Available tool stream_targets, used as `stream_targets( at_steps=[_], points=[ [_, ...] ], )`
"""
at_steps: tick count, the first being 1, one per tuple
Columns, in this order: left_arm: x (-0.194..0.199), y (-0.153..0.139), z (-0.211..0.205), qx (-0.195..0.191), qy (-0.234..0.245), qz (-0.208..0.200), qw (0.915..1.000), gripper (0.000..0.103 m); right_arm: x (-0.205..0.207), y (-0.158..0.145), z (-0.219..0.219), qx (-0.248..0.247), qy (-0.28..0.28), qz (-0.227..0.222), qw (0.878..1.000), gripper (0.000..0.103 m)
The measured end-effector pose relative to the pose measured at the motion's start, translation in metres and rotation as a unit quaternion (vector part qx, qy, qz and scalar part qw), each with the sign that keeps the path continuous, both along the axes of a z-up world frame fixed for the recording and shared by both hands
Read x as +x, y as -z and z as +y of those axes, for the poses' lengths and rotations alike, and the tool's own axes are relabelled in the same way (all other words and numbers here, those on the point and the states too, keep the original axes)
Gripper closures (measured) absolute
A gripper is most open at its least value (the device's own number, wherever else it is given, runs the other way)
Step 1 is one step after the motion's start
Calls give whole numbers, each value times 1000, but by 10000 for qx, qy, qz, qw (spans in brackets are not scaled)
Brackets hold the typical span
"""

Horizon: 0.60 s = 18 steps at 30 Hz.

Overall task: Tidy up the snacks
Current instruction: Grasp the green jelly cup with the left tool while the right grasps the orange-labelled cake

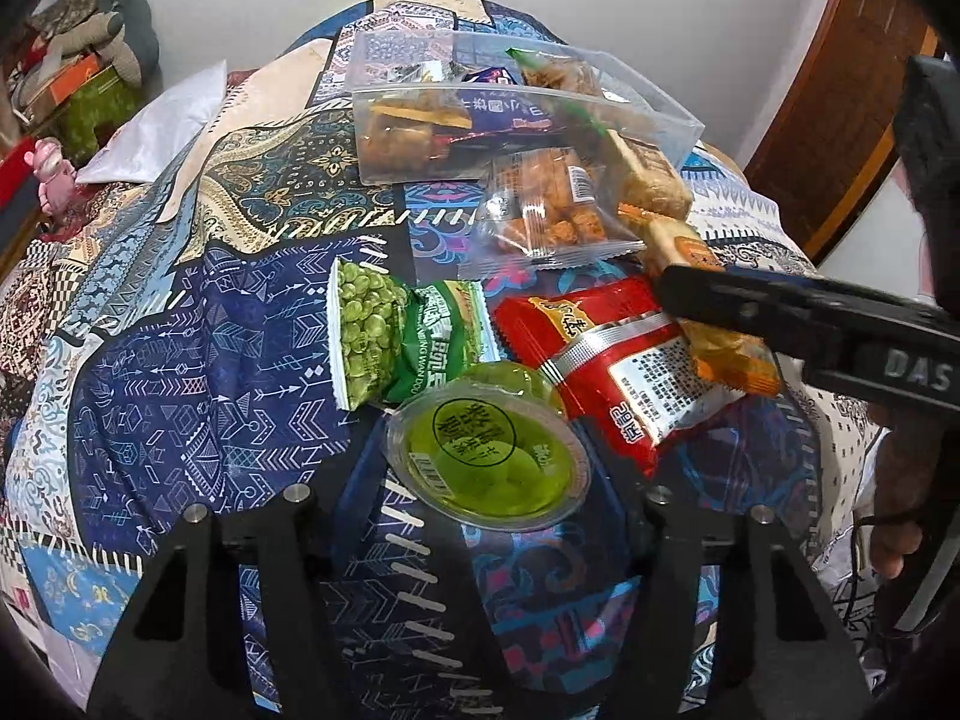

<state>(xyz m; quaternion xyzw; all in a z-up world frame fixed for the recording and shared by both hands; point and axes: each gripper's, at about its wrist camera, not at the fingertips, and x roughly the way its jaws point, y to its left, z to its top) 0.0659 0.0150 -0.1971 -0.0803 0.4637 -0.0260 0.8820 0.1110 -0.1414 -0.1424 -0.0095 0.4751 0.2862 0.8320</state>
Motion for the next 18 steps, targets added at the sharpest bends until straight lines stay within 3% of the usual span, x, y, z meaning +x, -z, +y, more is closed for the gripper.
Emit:
stream_targets(
  at_steps=[4,5,6,13,18],
  points=[
    [2,-4,-3,39,1,-14,10000,45,6,11,-5,297,81,349,9989,43],
    [2,-5,-2,26,-12,-23,10000,45,6,11,-7,322,111,341,9988,48],
    [2,-7,-1,1,-15,-43,10000,45,6,11,-10,294,138,303,9990,56],
    [3,-28,3,45,-69,-320,9995,46,-2,-1,-22,111,51,-92,9999,61],
    [13,-45,6,47,-101,-509,9986,46,-1,-17,-34,236,86,-282,9993,61]
  ],
)
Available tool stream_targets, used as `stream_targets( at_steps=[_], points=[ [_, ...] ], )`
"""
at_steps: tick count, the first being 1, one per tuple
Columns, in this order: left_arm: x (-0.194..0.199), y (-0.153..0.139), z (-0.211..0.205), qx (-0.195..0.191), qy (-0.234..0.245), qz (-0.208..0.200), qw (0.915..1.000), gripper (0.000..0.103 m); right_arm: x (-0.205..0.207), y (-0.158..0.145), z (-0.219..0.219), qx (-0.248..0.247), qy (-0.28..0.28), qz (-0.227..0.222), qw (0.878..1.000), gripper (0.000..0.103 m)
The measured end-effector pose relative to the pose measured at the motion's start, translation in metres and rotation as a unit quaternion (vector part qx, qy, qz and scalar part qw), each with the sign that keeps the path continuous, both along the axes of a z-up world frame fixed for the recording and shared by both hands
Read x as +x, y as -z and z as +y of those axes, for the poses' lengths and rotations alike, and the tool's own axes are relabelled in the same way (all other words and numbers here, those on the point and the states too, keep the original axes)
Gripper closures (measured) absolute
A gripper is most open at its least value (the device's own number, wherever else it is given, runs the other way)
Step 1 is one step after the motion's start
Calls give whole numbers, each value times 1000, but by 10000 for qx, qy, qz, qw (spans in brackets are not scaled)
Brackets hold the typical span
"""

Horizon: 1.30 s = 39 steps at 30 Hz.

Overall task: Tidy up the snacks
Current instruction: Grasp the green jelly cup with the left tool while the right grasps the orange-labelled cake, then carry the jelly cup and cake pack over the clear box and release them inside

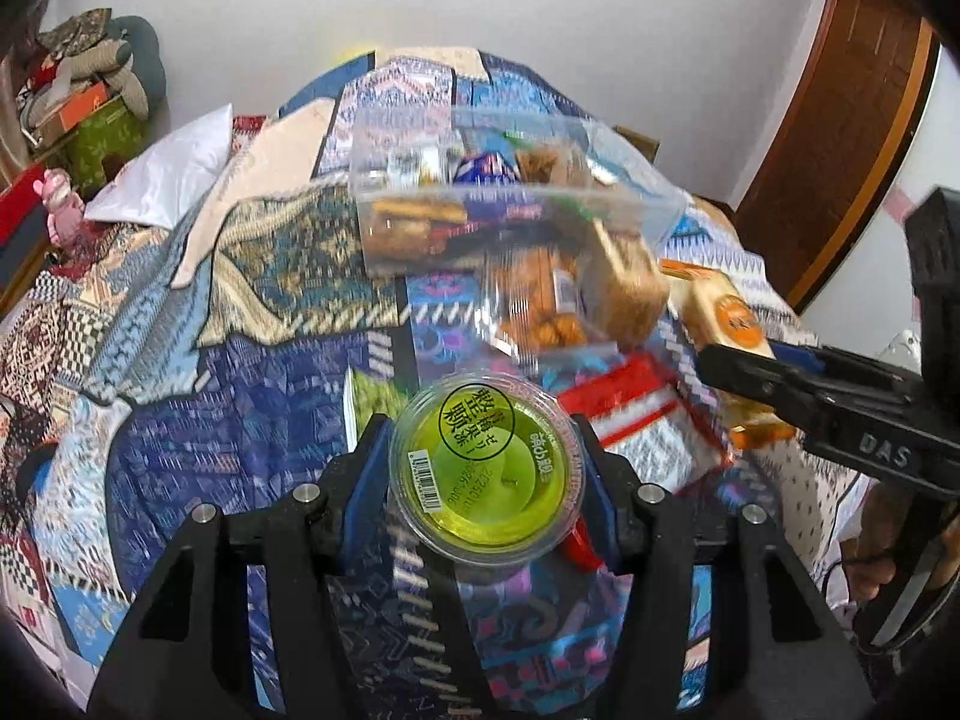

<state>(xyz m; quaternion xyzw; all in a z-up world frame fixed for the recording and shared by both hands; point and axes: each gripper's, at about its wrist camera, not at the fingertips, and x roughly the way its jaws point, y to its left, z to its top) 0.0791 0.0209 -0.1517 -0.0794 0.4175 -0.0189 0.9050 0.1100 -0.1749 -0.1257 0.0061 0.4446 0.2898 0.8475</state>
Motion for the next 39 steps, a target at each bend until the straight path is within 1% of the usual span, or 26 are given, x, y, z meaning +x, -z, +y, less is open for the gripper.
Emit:
stream_targets(
  at_steps=[6,12,18,23,30,35,39],
  points=[
    [21,-25,8,-21,-71,-256,9996,46,8,-27,-7,181,105,-325,9993,61],
    [51,-49,14,-71,-103,-539,9985,46,29,-46,-8,251,203,-584,9978,61],
    [87,-60,17,-5,-110,-650,9978,46,57,-58,-6,313,295,-791,9959,61],
    [117,-56,17,-27,-66,-599,9982,46,86,-56,-1,334,373,-820,9954,61],
    [157,-40,11,-38,-12,-474,9989,46,124,-37,9,340,431,-700,9960,61],
    [185,-27,9,-23,-10,-371,9993,46,143,-24,18,154,429,-707,9965,61],
    [202,-15,9,82,-30,-273,9996,46,150,-16,23,-25,377,-758,9964,61]
  ],
)
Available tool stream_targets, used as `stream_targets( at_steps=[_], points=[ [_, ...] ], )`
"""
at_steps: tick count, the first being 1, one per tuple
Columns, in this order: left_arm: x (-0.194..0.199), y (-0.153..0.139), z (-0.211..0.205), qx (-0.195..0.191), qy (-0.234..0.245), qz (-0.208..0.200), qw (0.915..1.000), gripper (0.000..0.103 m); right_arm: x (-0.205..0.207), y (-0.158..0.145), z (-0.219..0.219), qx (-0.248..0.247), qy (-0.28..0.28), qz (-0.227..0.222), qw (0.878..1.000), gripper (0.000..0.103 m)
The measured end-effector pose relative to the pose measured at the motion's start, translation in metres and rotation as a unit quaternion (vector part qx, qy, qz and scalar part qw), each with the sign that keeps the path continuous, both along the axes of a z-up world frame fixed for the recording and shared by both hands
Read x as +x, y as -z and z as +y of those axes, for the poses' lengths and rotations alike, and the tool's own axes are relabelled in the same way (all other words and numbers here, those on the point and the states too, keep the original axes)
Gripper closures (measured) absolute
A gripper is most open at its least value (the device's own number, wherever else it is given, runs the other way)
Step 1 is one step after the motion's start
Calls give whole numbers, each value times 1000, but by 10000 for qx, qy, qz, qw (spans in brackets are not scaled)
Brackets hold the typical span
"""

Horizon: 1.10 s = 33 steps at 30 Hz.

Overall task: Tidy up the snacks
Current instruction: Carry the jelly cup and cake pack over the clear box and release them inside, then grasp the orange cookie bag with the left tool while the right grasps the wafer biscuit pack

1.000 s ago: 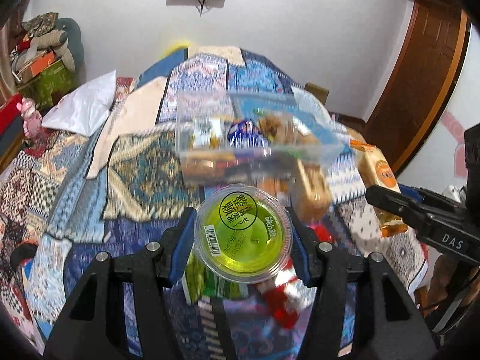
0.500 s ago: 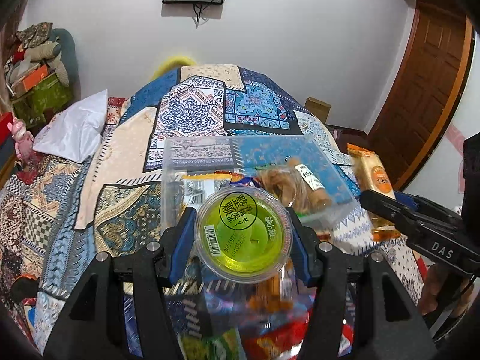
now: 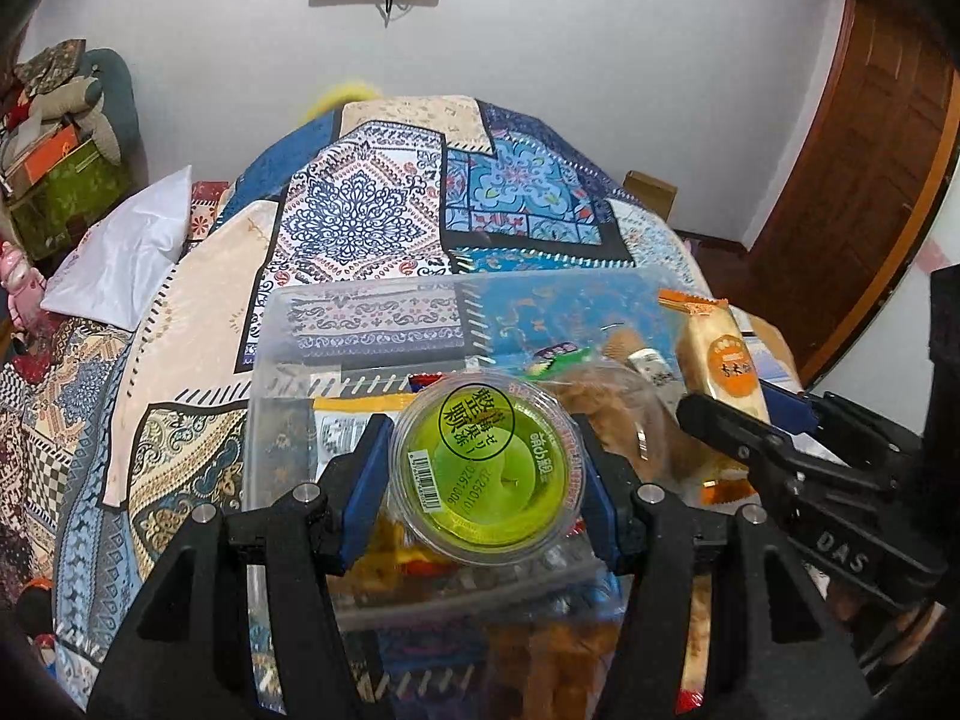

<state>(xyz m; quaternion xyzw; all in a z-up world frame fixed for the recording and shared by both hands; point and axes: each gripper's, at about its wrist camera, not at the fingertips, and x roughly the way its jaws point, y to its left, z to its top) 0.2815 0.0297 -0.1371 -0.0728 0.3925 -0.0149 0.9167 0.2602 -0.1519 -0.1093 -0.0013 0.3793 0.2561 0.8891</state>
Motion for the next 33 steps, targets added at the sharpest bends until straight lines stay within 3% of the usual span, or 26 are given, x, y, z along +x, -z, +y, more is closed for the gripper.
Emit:
stream_targets(
  at_steps=[7,9,18,24,29,33],
  points=[
    [6,4,1,8,-2,14,10000,43,1,7,8,-422,-113,-55,9990,57],
    [1,-3,1,47,7,-87,10000,43,-2,5,6,-409,-131,-28,9991,52],
    [-38,-23,21,88,-155,-166,9997,39,-31,-9,-4,-111,-247,191,9994,52],
    [-71,-2,41,294,-281,177,9990,36,-58,6,11,-374,-510,334,9974,51],
    [-91,24,58,102,-375,566,9976,36,-65,28,26,-817,-535,404,9944,51],
    [-99,35,52,116,-274,701,9971,36,-64,30,19,-720,-497,435,9952,50]
  ],
)
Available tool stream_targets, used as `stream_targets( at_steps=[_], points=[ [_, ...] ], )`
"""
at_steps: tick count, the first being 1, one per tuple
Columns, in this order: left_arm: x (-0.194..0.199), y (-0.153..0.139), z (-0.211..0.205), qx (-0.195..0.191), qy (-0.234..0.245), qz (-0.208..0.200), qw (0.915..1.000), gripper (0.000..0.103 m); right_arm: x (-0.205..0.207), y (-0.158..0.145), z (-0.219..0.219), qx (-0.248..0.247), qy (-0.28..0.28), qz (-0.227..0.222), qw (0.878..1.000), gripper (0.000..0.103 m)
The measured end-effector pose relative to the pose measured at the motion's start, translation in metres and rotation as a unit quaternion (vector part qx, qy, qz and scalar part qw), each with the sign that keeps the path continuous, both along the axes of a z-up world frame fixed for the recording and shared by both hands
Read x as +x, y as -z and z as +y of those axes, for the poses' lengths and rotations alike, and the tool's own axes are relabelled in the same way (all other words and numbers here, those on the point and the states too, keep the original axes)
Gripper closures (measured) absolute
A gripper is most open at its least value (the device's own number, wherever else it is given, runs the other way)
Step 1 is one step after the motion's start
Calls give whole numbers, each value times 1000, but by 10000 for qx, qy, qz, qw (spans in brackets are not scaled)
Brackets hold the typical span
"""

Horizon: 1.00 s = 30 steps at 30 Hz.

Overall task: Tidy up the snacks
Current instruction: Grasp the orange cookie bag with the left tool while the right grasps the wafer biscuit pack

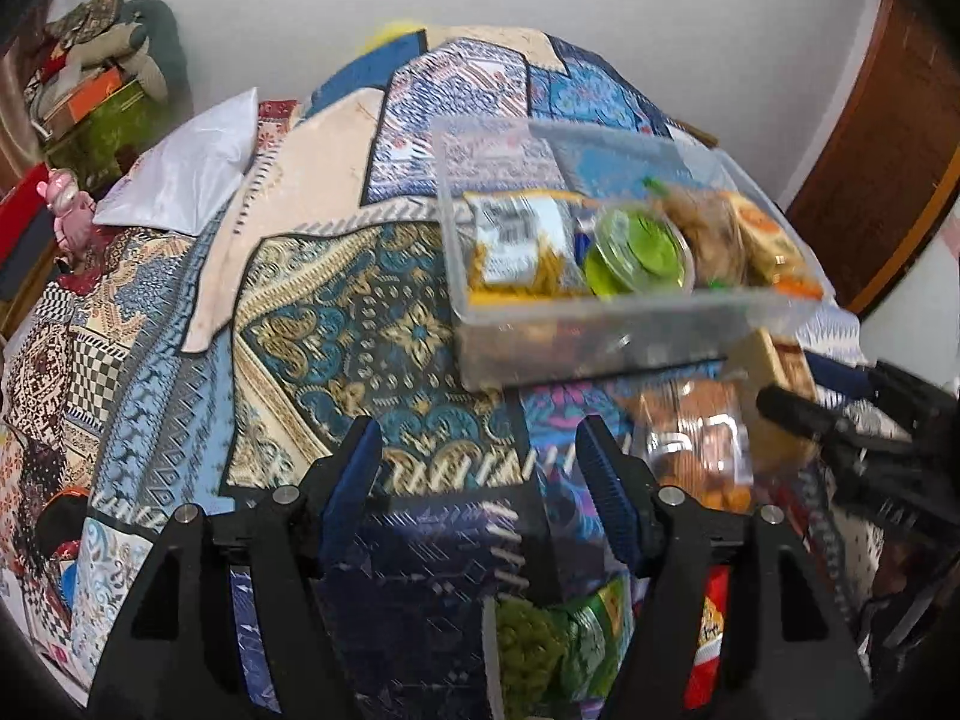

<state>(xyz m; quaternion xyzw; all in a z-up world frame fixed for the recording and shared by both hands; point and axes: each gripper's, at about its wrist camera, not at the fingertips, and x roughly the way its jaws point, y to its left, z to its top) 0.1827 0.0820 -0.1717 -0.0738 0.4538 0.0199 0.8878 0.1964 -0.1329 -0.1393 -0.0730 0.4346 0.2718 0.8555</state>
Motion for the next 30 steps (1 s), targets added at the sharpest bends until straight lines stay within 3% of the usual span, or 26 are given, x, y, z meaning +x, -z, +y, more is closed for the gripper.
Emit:
stream_targets(
  at_steps=[5,12,15,22,24,27,30],
  points=[
    [0,-1,-20,-143,219,-28,9997,36,-2,3,-16,199,73,236,9995,50],
    [2,-6,-58,-167,650,-119,9977,21,-15,11,-31,155,136,335,9992,51],
    [9,1,-69,-237,725,63,9971,21,-15,16,-28,27,99,316,9994,65],
    [28,17,-85,-350,810,300,9956,21,-21,14,-40,243,159,220,9993,67],
    [30,19,-88,-376,818,308,9955,22,-24,12,-44,270,186,189,9993,67],
    [38,30,-92,-527,900,532,9931,34,-27,9,-50,323,206,201,9991,68],
    [37,30,-97,-342,892,442,9944,39,-31,5,-54,334,266,107,9990,68]
  ],
)
